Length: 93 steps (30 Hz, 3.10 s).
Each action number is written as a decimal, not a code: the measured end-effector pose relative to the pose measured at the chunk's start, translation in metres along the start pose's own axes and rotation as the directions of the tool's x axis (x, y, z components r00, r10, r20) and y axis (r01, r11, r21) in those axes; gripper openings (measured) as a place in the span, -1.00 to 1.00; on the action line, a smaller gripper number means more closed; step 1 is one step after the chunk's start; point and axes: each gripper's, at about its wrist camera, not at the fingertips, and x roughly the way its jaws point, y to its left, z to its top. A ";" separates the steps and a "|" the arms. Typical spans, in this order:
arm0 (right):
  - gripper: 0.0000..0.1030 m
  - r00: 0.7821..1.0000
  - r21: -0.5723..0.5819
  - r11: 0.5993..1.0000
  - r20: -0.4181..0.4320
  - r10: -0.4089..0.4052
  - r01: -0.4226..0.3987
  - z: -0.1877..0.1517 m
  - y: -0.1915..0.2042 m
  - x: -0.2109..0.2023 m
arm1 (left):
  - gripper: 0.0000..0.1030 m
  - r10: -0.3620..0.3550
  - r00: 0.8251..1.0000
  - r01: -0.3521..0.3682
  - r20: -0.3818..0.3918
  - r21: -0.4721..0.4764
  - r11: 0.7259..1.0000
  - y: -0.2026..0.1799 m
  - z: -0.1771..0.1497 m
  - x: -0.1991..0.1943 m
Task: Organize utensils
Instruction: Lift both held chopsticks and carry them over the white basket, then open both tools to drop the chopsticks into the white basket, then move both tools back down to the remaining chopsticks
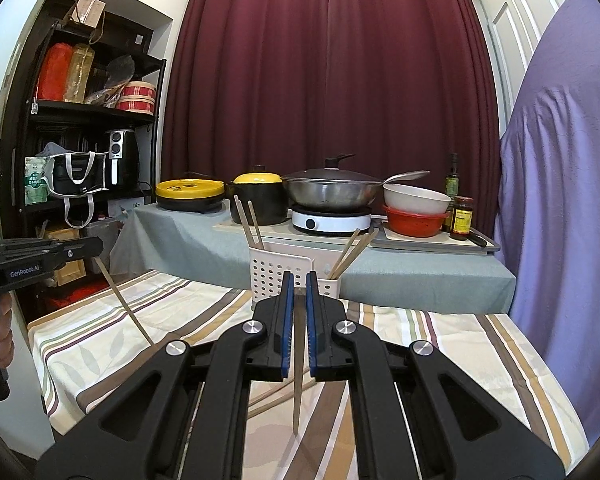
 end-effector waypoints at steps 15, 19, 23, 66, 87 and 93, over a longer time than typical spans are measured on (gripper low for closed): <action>-0.87 1.000 0.006 1.000 -0.003 0.004 -0.004 0.025 -0.010 0.032 | -0.88 0.002 0.999 -0.003 0.034 0.034 0.999 0.000 0.036 0.017; -0.87 1.000 -0.003 1.000 0.002 0.006 -0.006 0.036 -0.012 0.046 | -0.88 -0.011 0.999 0.009 0.042 0.026 1.000 0.004 0.049 0.025; -0.88 1.000 -0.001 1.000 0.007 0.015 -0.015 0.047 -0.017 0.061 | -0.88 -0.006 0.997 0.004 0.074 0.030 1.000 0.006 0.064 0.034; -0.87 0.981 0.025 1.000 0.192 -0.001 -0.004 0.127 -0.059 0.218 | -0.88 0.016 0.981 -0.018 0.195 0.011 1.000 0.010 0.155 0.166; -0.23 0.999 0.014 1.000 0.037 -0.029 0.028 0.073 -0.037 0.194 | -0.34 -0.030 0.998 0.028 0.053 0.038 0.999 0.015 0.099 0.164; -0.22 0.998 0.027 0.999 -0.047 -0.039 0.041 0.031 -0.030 0.146 | -0.34 -0.015 0.999 0.016 -0.028 0.033 0.999 0.016 0.055 0.136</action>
